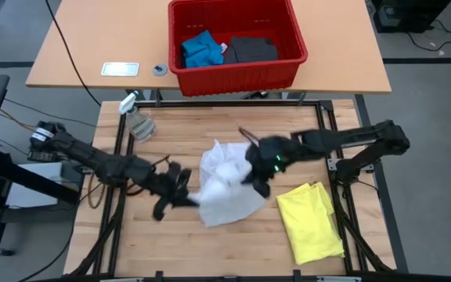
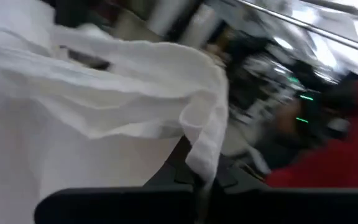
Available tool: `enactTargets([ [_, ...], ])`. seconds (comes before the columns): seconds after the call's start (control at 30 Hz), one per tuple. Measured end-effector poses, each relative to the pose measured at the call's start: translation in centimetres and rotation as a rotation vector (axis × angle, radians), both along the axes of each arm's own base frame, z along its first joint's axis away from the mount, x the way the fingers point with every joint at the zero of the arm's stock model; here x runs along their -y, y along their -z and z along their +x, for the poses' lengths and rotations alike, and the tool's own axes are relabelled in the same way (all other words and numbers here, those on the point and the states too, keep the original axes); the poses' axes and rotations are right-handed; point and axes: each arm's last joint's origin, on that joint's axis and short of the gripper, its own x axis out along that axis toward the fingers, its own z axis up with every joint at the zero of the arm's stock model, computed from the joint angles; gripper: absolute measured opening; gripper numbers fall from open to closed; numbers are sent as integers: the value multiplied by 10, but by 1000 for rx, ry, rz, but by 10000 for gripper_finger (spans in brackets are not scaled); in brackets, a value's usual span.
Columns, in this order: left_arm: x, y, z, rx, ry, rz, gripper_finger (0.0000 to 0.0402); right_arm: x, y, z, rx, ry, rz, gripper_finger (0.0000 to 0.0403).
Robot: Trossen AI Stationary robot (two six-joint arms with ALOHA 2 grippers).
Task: Fold Laundry from Bin
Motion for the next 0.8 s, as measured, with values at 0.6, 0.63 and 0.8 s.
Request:
enactTargets([
  [0.6,173,74,22,-379,294,-20,14,-197,109,11,-426,-93,379,42],
  [0.63,179,77,25,-391,298,-24,21,-202,114,10,-445,-83,392,53],
  [0.8,196,75,35,-390,309,-43,65,-215,121,6,-485,-54,439,99],
])
